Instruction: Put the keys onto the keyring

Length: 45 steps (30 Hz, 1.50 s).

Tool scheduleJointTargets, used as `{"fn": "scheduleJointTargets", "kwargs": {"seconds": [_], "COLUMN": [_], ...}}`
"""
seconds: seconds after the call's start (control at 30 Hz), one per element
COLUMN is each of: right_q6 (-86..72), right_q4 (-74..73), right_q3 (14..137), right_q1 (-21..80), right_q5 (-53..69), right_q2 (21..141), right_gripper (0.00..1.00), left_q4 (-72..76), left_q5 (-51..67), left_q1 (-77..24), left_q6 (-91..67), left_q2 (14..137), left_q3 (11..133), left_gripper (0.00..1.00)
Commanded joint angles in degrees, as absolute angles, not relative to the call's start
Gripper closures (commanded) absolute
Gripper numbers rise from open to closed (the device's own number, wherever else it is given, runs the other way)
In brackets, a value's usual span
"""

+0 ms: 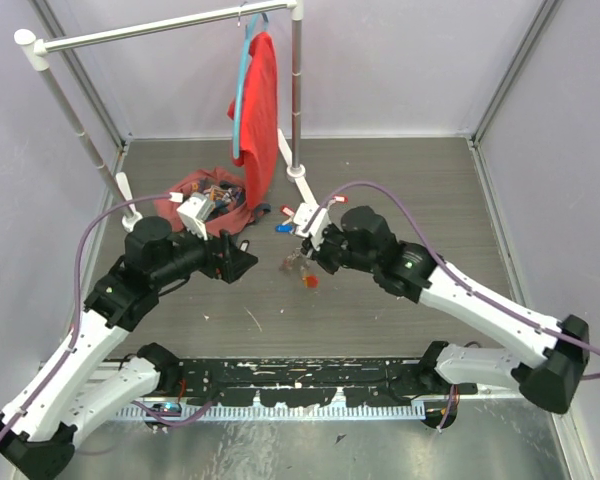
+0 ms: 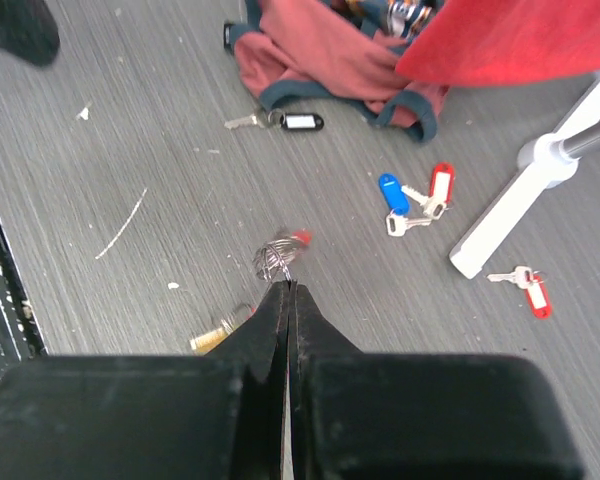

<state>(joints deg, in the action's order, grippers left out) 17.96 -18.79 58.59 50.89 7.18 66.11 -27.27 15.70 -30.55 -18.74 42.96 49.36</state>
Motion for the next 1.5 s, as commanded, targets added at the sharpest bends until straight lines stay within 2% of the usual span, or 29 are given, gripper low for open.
{"fn": "scheduleJointTargets", "kwargs": {"seconds": [0.0, 0.33, 0.77, 1.0, 1.47], "right_q6": [16.67, 14.24, 11.57, 10.67, 10.29], "right_q4": [-15.00, -16.70, -15.38, -14.94, -14.85], "right_q3": [58.66, 58.06, 57.84, 58.24, 58.75], "right_q1": [51.09, 51.07, 51.07, 51.13, 51.07], "right_q5": [8.65, 10.45, 13.78, 14.76, 15.28], "right_q2": [59.09, 52.00, 48.01, 47.20, 46.76], "right_gripper": [0.99, 0.99, 0.99, 0.99, 0.99], "left_q4": [-19.42, -8.06, -3.61, -3.23, -4.30], "left_q5": [15.87, 19.61, 18.76, 20.14, 21.26], "left_q1": [-36.37, -43.35, -49.27, -50.10, -53.19], "left_q6": [-19.36, -17.42, -11.95, -10.09, -8.13], "left_q2": [43.36, 45.80, 49.65, 52.67, 55.77], "left_q3": [48.52, 50.97, 53.10, 55.51, 57.27], "left_gripper": [0.15, 0.37, 0.45, 0.57, 0.70]}}
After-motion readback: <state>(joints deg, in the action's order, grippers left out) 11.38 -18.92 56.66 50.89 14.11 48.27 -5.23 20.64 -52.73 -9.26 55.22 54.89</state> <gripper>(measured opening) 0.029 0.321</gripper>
